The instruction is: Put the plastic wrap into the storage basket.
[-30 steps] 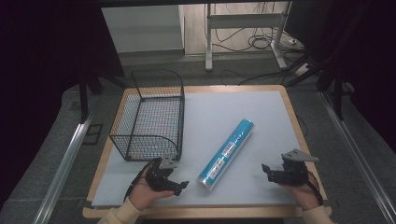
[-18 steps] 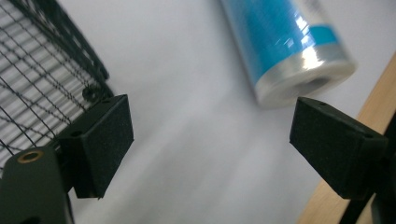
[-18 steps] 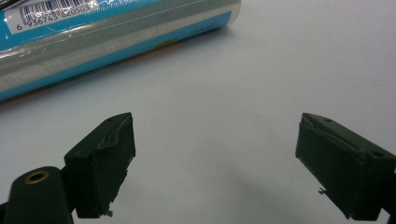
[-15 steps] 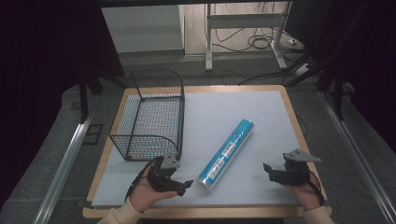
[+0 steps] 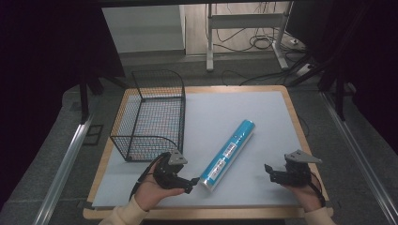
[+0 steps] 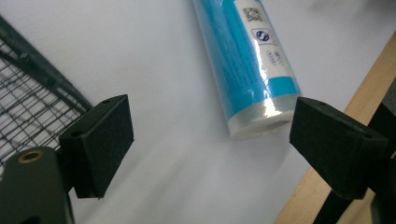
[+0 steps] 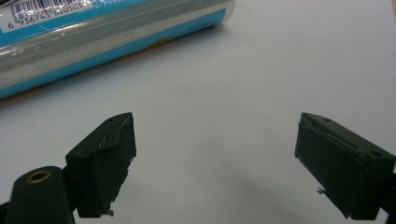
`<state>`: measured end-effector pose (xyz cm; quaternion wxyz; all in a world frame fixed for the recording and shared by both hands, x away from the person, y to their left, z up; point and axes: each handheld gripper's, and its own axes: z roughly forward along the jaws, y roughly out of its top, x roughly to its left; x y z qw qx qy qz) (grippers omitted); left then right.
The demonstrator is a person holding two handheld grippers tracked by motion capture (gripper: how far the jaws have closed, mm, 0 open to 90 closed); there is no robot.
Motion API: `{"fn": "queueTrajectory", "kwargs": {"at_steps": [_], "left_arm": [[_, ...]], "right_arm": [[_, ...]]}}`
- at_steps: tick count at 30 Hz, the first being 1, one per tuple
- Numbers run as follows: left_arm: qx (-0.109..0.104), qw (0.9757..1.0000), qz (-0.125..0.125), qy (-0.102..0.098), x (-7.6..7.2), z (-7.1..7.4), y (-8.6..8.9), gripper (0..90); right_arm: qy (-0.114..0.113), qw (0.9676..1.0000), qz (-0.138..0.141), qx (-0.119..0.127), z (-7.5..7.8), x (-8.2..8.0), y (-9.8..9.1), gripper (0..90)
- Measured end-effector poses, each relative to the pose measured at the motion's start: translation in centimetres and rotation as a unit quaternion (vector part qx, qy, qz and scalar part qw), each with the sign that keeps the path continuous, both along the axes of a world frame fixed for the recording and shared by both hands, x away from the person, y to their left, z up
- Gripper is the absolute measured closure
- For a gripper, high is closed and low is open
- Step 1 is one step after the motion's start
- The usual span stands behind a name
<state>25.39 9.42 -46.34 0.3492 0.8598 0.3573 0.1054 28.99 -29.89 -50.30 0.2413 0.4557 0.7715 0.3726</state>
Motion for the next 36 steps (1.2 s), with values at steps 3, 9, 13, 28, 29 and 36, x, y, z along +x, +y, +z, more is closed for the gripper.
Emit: {"fn": "queueTrajectory", "kwargs": {"at_steps": [3,9,13,28,29,36], "left_arm": [[0.001,1.0000,-0.002,-0.001,0.3,0.3,-0.4,13.5],[0.005,0.9999,-0.011,-0.003,0.6,0.8,-1.6,13.5],[0.007,0.9999,-0.015,-0.003,1.0,1.0,-2.4,13.4],[0.011,0.9997,-0.019,0.009,2.6,0.9,-4.2,13.3],[0.013,0.9997,-0.020,0.009,2.8,0.9,-4.4,13.1],[0.017,0.9995,-0.026,0.012,3.3,0.8,-5.7,13.0]], "right_arm": [[-0.001,1.0000,-0.001,-0.001,0.0,0.0,0.0,12.9],[0.000,1.0000,-0.002,-0.003,-0.1,0.0,0.0,12.9],[0.000,1.0000,-0.002,-0.005,-0.1,0.0,0.1,12.9],[0.006,0.9999,-0.003,-0.011,-0.2,0.1,0.0,12.9],[0.007,0.9999,-0.004,-0.011,-0.2,0.1,0.0,12.9],[0.009,0.9999,-0.002,-0.013,-0.3,0.1,0.0,12.9]]}}
